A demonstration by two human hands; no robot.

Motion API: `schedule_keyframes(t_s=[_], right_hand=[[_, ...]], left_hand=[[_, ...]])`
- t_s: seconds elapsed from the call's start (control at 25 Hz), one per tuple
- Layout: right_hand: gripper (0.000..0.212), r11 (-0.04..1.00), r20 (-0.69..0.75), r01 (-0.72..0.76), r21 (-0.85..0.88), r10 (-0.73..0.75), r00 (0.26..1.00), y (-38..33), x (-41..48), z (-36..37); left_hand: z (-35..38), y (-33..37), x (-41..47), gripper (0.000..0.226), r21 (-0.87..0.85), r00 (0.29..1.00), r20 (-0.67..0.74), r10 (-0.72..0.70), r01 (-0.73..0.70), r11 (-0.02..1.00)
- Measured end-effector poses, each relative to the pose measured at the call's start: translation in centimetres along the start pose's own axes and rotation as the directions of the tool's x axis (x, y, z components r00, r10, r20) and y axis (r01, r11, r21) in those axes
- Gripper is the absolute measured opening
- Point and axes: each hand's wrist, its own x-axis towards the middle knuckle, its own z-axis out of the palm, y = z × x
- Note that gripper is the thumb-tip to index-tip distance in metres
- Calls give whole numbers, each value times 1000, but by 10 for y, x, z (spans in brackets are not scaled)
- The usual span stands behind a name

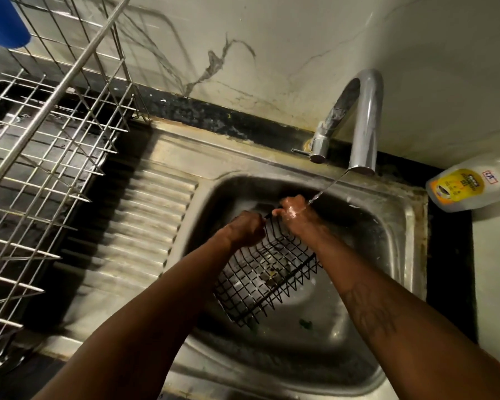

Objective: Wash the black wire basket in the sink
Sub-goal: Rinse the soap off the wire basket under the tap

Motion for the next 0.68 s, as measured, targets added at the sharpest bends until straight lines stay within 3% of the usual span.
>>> schedule_keyframes(t_s=[0.08, 0.2, 0.28, 0.4, 0.52, 0.68], right_hand=[[26, 997, -16, 2, 83, 0, 1000, 8, 0, -1], [13, 987, 18, 78, 140, -82, 996, 20, 1, -1], [14, 986, 97, 95, 136, -109, 989, 34, 0, -4], [32, 995, 183, 28, 97, -46, 982, 48, -2, -3], [36, 988, 167, -15, 151, -11, 986, 45, -3, 1], [36, 980, 200, 53, 192, -92, 976, 40, 0, 1]], left_hand=[[-2, -3, 2, 22, 43, 996, -37, 86, -84, 996], [-1, 6, -3, 21, 18, 984, -99, 148, -146, 989], [4, 13, 4, 18, -11, 989, -28, 148, -148, 989], [11, 17, 11, 18, -60, 988, 139, 62, -54, 997], [12, 19, 9, 13, -96, 985, 169, -14, 31, 995], [8, 13, 6, 11, -136, 981, 181, -63, 88, 987]])
